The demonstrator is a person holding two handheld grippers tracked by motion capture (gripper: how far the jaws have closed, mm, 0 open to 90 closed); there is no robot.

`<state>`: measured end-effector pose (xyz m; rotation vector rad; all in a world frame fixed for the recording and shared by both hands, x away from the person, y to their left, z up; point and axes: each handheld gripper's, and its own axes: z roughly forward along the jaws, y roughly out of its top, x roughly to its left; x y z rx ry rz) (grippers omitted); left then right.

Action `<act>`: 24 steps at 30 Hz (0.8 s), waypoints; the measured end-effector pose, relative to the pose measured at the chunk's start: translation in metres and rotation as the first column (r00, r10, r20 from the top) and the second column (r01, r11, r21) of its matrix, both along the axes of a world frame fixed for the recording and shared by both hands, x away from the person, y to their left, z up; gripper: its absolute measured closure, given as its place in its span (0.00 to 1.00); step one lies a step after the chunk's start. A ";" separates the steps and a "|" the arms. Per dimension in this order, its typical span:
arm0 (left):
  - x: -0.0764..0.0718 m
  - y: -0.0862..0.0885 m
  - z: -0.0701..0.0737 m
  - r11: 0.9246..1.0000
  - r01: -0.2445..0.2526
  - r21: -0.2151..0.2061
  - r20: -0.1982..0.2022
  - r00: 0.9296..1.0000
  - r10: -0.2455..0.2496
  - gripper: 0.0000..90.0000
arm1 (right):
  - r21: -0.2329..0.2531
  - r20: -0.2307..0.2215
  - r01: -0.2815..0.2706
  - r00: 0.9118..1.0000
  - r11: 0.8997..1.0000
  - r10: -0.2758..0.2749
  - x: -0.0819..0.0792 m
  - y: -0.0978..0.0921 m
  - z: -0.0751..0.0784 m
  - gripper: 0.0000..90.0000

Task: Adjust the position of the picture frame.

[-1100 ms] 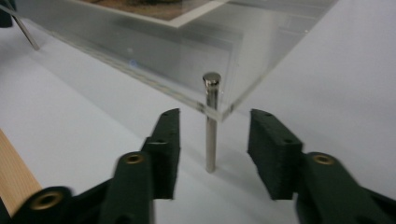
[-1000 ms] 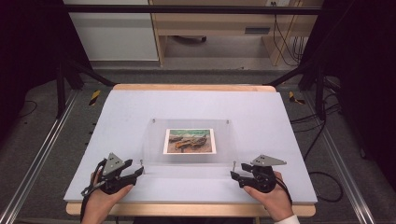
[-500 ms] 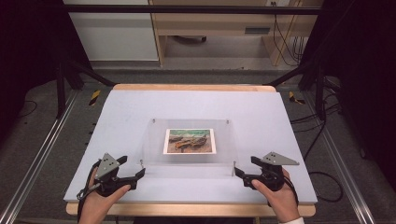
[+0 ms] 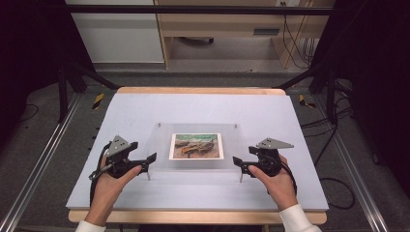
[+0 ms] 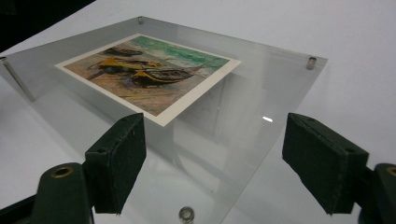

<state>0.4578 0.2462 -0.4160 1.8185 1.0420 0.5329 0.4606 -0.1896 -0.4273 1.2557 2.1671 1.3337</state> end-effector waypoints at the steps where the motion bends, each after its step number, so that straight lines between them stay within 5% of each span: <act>1: 0.001 0.001 -0.001 1.000 -0.005 -0.018 0.005 1.000 0.005 0.16 | 0.003 -0.005 0.000 1.000 1.000 0.000 0.003 0.000 -0.002 0.23; 9: -0.004 0.004 -0.018 0.998 -0.034 -0.054 -0.006 0.999 0.034 0.15 | 0.055 -0.059 -0.019 0.998 0.998 0.022 0.004 -0.003 -0.018 0.21; 12: -0.005 0.006 -0.018 0.995 -0.035 -0.097 -0.021 0.999 0.033 0.15 | 0.072 -0.069 -0.018 0.997 0.997 0.024 0.004 -0.003 -0.019 0.21; 24: -0.007 0.000 -0.031 0.996 -0.011 -0.085 -0.056 0.998 0.006 0.14 | 0.108 -0.117 -0.034 0.992 0.994 0.047 0.003 -0.005 -0.025 0.19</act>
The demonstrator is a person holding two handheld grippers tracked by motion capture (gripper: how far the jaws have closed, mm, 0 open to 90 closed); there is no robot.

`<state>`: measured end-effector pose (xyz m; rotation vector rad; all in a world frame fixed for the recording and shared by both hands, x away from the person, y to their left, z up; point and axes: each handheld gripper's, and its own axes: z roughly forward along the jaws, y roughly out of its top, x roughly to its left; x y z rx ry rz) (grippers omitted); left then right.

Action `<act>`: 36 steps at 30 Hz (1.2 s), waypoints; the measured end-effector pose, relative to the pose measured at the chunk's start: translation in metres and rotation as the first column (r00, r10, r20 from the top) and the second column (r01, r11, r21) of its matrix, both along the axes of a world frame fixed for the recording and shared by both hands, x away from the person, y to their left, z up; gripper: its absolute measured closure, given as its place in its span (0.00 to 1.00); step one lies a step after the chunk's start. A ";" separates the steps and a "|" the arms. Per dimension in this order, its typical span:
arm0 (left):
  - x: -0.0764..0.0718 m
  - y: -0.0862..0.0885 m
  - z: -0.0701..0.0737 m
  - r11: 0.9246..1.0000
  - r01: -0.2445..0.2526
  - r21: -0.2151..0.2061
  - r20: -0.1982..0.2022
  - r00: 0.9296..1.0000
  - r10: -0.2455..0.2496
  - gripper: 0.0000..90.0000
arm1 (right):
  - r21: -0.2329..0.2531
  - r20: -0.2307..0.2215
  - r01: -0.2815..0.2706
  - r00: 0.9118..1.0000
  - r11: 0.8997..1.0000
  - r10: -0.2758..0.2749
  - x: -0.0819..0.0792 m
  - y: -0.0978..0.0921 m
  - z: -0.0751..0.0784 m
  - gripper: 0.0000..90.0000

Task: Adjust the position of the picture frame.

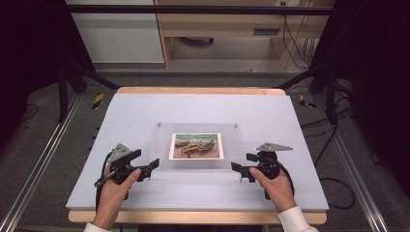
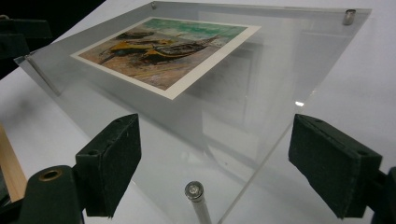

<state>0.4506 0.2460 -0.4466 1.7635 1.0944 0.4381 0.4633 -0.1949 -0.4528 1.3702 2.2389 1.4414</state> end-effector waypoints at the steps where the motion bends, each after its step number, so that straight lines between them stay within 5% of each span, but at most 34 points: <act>1: 0.000 0.000 -0.001 1.000 0.001 0.002 -0.005 1.000 -0.001 0.14 | -0.001 0.000 -0.005 1.000 1.000 0.005 0.000 0.000 -0.001 0.20; 18: 0.002 -0.002 -0.008 1.000 0.013 -0.011 -0.063 0.998 -0.014 0.14 | 0.036 -0.035 -0.010 0.999 0.999 0.011 0.003 0.000 -0.005 0.16; 36: 0.010 0.002 -0.016 0.989 0.020 -0.143 -0.189 0.981 -0.047 0.11 | 0.042 -0.065 0.007 0.998 0.999 -0.004 0.007 0.002 -0.006 0.15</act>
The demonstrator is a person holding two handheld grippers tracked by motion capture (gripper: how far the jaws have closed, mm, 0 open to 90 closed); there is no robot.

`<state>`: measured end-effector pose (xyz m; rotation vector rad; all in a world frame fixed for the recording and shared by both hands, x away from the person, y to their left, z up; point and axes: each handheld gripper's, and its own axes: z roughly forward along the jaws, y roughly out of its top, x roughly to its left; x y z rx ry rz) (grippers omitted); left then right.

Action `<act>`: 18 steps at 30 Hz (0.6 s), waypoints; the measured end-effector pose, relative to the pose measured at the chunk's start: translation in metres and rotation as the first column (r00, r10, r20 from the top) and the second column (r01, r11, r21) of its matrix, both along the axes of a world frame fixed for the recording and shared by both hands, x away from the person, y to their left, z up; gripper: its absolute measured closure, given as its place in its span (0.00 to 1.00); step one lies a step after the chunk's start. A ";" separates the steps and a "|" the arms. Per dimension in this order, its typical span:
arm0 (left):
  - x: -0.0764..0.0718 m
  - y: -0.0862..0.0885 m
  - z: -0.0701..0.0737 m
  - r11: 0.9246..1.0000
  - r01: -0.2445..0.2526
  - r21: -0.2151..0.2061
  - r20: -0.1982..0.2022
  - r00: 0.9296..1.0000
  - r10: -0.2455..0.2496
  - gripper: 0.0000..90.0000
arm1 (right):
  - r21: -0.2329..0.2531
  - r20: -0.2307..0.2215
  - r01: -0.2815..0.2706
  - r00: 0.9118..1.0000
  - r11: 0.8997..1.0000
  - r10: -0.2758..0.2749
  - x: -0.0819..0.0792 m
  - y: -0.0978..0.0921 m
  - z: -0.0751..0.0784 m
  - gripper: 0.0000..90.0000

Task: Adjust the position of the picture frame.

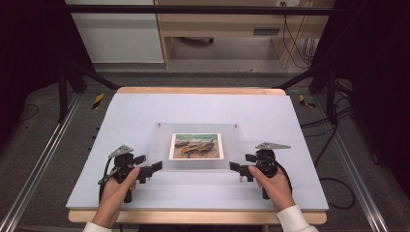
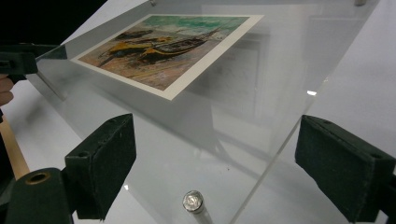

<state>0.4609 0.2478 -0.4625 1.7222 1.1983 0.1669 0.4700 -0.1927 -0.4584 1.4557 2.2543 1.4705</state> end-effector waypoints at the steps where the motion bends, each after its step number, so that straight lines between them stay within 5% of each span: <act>1: 0.000 0.000 0.000 1.000 0.001 0.000 -0.001 1.000 -0.001 0.11 | 0.001 -0.003 0.000 1.000 1.000 0.000 0.000 0.000 0.000 0.15; 18: 0.003 -0.001 -0.002 1.000 0.014 -0.015 -0.014 1.000 -0.015 0.11 | 0.020 -0.036 0.020 0.999 1.000 -0.019 0.001 0.000 -0.001 0.15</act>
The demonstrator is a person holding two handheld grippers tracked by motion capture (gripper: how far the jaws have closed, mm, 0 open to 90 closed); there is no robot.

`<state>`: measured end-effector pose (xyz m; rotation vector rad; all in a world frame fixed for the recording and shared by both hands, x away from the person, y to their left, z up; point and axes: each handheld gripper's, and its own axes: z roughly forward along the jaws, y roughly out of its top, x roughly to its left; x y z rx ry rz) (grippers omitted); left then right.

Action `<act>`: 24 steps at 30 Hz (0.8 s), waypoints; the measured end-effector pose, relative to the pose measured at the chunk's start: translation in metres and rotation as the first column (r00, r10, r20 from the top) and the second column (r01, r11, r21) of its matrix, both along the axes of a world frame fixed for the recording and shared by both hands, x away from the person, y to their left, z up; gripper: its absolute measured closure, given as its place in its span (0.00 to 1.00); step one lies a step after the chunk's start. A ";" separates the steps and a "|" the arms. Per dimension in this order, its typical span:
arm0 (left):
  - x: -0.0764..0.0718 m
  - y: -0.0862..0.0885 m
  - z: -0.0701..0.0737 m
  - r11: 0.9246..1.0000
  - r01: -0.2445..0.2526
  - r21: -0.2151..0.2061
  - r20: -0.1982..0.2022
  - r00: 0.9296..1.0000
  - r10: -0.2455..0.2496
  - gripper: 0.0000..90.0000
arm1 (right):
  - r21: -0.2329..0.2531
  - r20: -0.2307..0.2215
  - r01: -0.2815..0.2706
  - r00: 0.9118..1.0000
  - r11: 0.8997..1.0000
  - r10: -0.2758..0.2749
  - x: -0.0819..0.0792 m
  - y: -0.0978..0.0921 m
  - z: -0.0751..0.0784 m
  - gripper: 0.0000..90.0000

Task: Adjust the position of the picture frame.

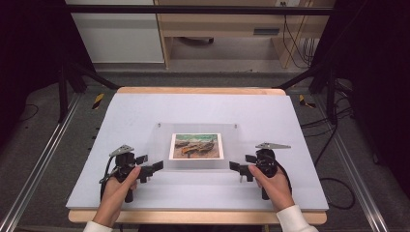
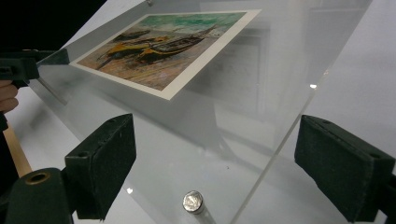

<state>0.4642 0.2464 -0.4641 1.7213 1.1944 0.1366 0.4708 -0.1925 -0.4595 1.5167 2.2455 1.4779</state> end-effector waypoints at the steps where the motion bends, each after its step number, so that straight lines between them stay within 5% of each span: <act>1: 0.000 0.000 0.000 1.000 0.001 0.000 0.000 1.000 -0.001 0.11 | 0.000 0.000 0.001 1.000 1.000 -0.001 0.000 0.000 0.000 0.15; 24: 0.008 0.000 0.002 1.000 0.021 0.006 -0.033 0.999 -0.021 0.13 | 0.017 -0.037 0.002 0.999 1.000 -0.001 0.007 0.001 -0.001 0.18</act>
